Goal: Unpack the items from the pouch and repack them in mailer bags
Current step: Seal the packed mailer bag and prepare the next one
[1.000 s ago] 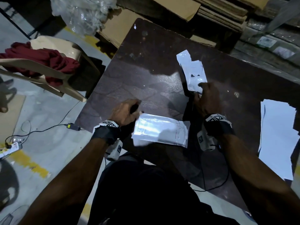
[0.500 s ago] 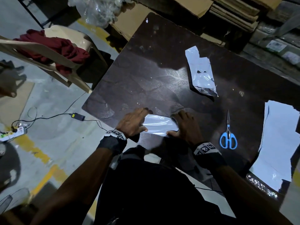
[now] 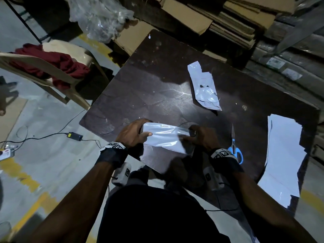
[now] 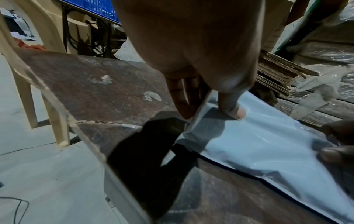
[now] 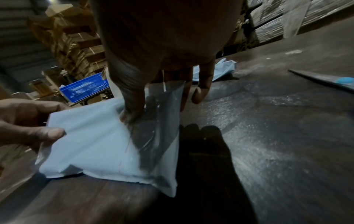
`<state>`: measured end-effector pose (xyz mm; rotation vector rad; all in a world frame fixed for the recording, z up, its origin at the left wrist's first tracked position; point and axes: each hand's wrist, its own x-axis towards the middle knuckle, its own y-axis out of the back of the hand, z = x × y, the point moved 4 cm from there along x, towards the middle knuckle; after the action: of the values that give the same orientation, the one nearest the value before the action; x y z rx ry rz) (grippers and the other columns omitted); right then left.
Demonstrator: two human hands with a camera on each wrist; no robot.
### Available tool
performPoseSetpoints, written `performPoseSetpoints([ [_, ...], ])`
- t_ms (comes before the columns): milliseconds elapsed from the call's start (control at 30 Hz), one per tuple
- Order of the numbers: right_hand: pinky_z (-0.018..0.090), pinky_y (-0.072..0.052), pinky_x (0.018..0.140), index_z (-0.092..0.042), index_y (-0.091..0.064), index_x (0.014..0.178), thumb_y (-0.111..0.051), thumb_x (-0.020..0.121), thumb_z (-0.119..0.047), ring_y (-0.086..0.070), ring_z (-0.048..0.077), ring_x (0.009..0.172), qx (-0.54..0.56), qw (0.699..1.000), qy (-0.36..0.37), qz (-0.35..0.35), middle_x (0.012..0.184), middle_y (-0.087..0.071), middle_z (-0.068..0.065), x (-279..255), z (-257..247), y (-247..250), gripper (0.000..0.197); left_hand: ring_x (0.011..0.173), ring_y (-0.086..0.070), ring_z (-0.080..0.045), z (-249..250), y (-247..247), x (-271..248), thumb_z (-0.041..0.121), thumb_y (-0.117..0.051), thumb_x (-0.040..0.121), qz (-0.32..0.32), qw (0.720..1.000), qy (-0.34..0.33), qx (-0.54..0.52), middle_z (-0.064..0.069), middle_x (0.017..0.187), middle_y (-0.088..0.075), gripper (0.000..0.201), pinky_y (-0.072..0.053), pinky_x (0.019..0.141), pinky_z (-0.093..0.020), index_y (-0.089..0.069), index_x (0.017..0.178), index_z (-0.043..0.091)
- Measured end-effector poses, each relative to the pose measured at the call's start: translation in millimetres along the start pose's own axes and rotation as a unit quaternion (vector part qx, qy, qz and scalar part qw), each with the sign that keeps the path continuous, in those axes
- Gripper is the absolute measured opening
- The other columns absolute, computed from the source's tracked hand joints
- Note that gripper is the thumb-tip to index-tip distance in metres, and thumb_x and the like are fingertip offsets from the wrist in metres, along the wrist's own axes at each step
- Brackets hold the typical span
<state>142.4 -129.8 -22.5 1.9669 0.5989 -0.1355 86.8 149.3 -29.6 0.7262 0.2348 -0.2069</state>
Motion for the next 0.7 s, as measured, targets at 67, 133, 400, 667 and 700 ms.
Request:
performPoseSetpoints([
  [67,0.027,-0.036,0.063,-0.023,-0.06,0.078,-0.07,0.074,-0.063,-0.055,0.013,0.072,0.013,1.0,-0.028,0.0,0.077,-0.061,-0.007,6,9,8,0.042,0.103,-0.062,-0.018,1,-1,9,0.045,-0.064,0.083,0.009,1.0,0.01,0.009,0.007,0.114,-0.064,0.044,-0.047,0.084,-0.031,-0.055,0.124,0.032],
  [133,0.028,-0.04,0.063,-0.021,-0.064,0.081,-0.066,0.079,-0.061,-0.061,0.015,0.074,0.012,0.999,-0.038,0.021,0.079,-0.065,-0.005,15,18,20,0.04,0.111,-0.06,-0.024,-2,-1,16,0.039,-0.063,0.084,0.024,0.998,0.042,0.027,0.0,0.124,-0.061,0.046,-0.044,0.089,-0.031,-0.053,0.128,0.029],
  [400,0.037,-0.045,0.083,-0.017,-0.062,0.096,-0.066,0.081,-0.044,-0.057,0.03,0.102,-0.016,0.991,-0.065,0.12,0.105,-0.061,0.009,71,36,65,0.03,0.11,-0.06,-0.028,8,0,18,0.035,-0.064,0.088,0.079,0.991,0.104,0.033,-0.008,0.122,-0.062,0.049,-0.049,0.092,-0.04,-0.05,0.131,0.017],
  [667,0.045,-0.044,0.088,-0.01,-0.053,0.118,-0.058,0.088,-0.045,-0.055,0.036,0.106,-0.184,0.98,-0.043,0.057,0.116,-0.054,0.014,97,32,55,0.046,0.095,-0.061,-0.016,20,-4,14,0.025,-0.064,0.092,0.12,0.989,0.08,0.019,0.0,0.115,-0.058,0.045,-0.049,0.075,-0.025,-0.047,0.133,0.022],
  [700,0.044,-0.047,0.084,-0.009,-0.057,0.111,-0.056,0.089,-0.037,-0.058,0.037,0.098,-0.185,0.98,-0.028,0.066,0.108,-0.057,0.016,97,34,52,0.035,0.096,-0.061,-0.017,21,-4,13,0.027,-0.064,0.092,0.124,0.989,0.069,0.032,0.0,0.115,-0.059,0.044,-0.048,0.079,-0.027,-0.047,0.132,0.024],
])
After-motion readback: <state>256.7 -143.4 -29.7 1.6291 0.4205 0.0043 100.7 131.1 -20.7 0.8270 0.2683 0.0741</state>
